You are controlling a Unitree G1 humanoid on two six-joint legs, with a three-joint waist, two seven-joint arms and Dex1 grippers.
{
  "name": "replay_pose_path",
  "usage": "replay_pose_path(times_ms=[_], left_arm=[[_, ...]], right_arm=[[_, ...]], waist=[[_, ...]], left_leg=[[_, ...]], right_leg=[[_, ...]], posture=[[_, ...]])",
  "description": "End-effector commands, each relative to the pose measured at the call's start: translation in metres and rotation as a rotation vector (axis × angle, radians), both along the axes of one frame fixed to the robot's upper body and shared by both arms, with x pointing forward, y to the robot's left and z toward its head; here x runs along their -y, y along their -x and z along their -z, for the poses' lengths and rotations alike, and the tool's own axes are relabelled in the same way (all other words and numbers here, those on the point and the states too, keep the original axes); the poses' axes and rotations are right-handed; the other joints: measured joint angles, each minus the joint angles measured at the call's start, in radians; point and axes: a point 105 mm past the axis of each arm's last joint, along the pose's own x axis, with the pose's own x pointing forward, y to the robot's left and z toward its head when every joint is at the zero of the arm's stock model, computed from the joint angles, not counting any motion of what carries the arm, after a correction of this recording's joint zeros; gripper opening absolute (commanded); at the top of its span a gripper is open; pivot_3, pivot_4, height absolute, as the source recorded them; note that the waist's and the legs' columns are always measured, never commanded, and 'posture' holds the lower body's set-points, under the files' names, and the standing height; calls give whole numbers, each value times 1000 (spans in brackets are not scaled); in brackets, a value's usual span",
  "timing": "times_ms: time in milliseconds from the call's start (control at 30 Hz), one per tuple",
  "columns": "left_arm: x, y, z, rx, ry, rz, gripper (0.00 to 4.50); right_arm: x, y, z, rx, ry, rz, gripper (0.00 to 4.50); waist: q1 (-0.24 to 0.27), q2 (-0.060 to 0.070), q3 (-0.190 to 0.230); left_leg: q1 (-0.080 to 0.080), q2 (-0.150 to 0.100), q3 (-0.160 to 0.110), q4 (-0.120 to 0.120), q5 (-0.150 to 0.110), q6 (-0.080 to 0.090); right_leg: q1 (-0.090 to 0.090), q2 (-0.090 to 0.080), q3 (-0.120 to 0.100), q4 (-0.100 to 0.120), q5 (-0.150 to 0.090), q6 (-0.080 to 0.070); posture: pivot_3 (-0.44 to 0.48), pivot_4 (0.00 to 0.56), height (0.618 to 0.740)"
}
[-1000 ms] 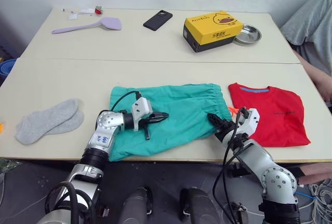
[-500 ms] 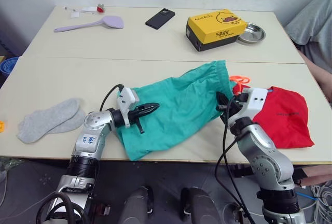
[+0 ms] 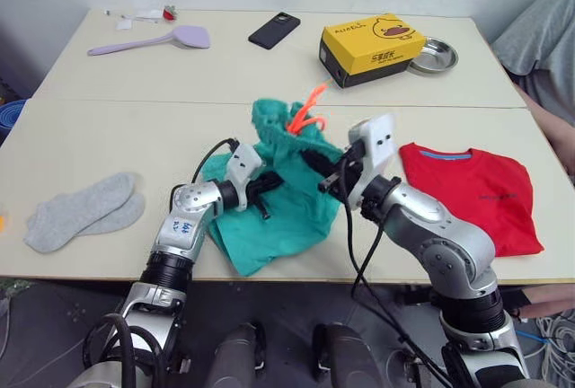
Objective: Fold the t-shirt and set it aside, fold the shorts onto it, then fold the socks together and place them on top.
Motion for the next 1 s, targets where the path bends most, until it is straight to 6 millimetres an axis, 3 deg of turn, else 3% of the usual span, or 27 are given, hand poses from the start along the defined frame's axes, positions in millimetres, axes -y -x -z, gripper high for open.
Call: replay_pose_path(times_ms=[33,300,533,633,667,733,900,1000], left_arm=[[-18,16,-4,13,-1,-5,0],[-55,52,-11,-6,6,-11,0],[-73,53,-5,-27,8,-110,0],[-77,53,0,-34,21,-138,0],[-78,53,0,-34,24,-142,0],[-80,53,1,-35,39,-145,0],[-99,62,-11,-23,72,-137,0],[-119,74,-33,-16,59,-95,0]], right_arm=[[-16,10,-2,25,44,-86,50],[-32,22,3,48,78,-185,50],[-39,21,33,34,197,-238,50],[-46,33,37,9,164,-377,50],[-48,40,36,15,144,-444,564],[-46,47,32,57,137,-548,1114],[-22,63,22,73,137,-790,2805],[-3,66,26,62,189,-840,2805]], waist=[[1,0,0],[2,1,1],[2,1,1],[1,1,1],[1,1,1],[2,1,1],[2,1,1],[1,1,1]], left_leg=[[0,0,0,0,0,0],[1,0,-2,0,-2,-5],[0,0,-2,-1,-3,-7],[0,0,-2,-1,-2,-4],[0,0,-2,-1,-2,-4],[0,0,-2,-2,-1,-3],[0,0,-1,-1,-2,-2],[0,0,-2,-1,-3,-3]], right_leg=[[0,0,0,0,0,0],[-1,-2,0,-1,0,0],[-1,-3,0,-2,0,0],[-2,-2,0,-2,0,0],[-2,-2,0,-2,0,0],[-2,-2,0,-2,0,0],[-1,-2,0,-3,0,0],[-2,-2,0,-4,0,0]], posture=[[0,150,740],[0,150,740],[0,150,740],[0,150,740],[0,150,740],[0,150,740],[0,150,740],[0,150,740]])
